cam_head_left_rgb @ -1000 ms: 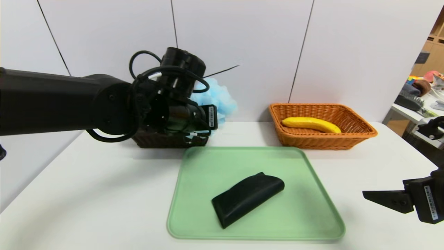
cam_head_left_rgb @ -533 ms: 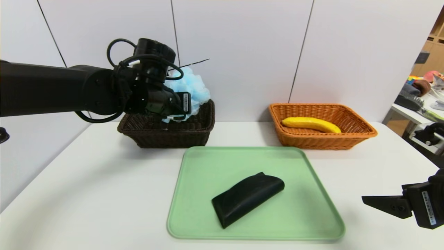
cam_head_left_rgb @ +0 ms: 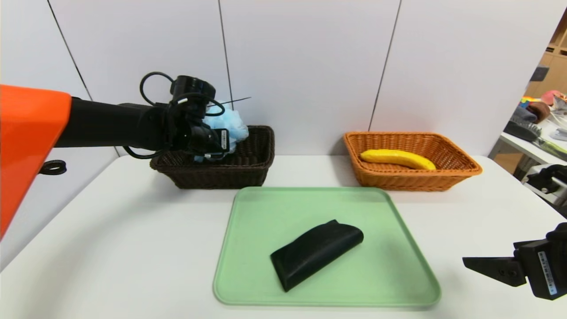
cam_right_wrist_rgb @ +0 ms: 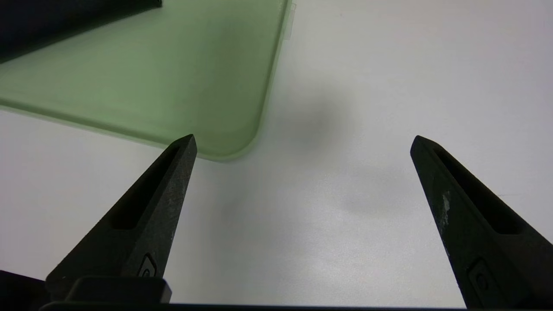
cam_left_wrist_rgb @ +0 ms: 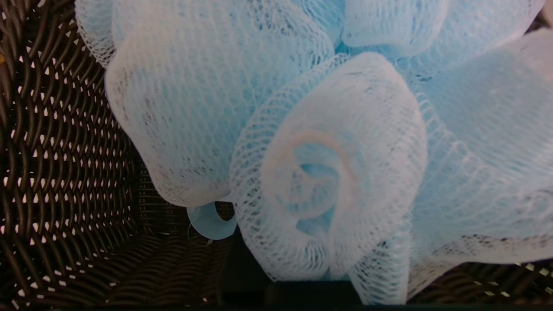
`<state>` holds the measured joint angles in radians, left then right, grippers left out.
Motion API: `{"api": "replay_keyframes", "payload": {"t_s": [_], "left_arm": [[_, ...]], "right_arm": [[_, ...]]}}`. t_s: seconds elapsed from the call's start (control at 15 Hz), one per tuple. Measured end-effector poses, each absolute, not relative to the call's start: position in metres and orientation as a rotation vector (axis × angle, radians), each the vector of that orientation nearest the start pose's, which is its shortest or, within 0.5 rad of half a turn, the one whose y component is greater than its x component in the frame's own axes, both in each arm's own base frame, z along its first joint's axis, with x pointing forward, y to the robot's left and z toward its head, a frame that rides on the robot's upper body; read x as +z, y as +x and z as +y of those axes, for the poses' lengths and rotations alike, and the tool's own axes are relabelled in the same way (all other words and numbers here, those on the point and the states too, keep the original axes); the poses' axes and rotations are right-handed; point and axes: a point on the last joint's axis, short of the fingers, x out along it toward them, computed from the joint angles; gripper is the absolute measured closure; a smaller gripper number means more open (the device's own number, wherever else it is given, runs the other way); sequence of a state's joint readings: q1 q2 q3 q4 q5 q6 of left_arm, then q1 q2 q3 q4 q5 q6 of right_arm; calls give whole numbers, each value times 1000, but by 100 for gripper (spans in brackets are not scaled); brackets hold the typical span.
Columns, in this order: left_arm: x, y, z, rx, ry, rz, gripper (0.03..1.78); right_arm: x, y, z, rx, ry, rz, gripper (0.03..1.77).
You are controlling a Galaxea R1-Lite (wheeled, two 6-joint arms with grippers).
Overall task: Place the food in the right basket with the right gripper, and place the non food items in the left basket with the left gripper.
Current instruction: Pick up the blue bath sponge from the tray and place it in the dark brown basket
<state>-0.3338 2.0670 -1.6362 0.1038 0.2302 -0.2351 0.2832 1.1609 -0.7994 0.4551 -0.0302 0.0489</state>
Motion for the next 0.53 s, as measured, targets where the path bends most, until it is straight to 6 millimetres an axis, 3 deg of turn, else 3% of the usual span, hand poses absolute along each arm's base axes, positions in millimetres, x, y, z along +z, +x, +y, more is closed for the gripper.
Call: {"api": "replay_keyframes", "payload": {"t_s": [0.53], "left_arm": [[181,426,-109,31,-87,566,151]], "right_arm": [[208,135,38,216,-82,819,9]]}}
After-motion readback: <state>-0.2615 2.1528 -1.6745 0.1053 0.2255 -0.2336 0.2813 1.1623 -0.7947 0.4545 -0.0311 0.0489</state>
